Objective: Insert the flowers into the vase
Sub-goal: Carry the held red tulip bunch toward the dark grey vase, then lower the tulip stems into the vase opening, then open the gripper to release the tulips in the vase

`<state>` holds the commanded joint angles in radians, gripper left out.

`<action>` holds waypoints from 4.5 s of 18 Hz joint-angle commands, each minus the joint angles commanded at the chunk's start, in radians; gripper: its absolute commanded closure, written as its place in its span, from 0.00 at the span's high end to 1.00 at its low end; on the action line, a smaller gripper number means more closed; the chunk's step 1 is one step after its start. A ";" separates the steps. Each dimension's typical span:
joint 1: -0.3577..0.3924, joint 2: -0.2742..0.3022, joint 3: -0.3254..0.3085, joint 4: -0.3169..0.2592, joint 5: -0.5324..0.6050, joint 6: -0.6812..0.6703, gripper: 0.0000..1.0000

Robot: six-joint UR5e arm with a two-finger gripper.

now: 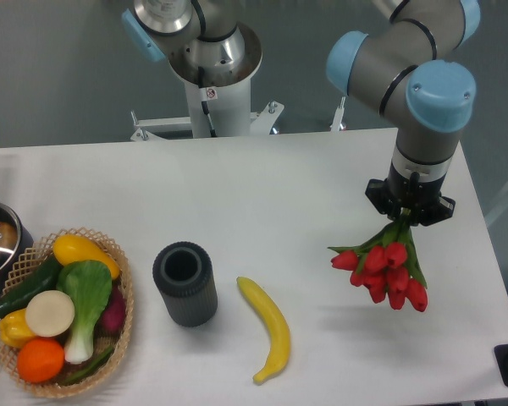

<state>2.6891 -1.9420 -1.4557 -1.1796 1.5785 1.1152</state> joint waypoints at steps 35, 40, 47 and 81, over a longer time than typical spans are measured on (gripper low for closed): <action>-0.089 0.170 -0.259 0.471 -1.328 -0.319 0.05; -0.121 0.146 -0.273 0.471 -1.339 -0.281 0.05; -0.124 0.094 -0.270 0.472 -1.325 -0.256 0.06; -0.068 0.156 -0.525 0.471 -1.172 -0.212 1.00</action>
<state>2.6214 -1.7857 -1.9803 -0.7087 0.4065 0.9035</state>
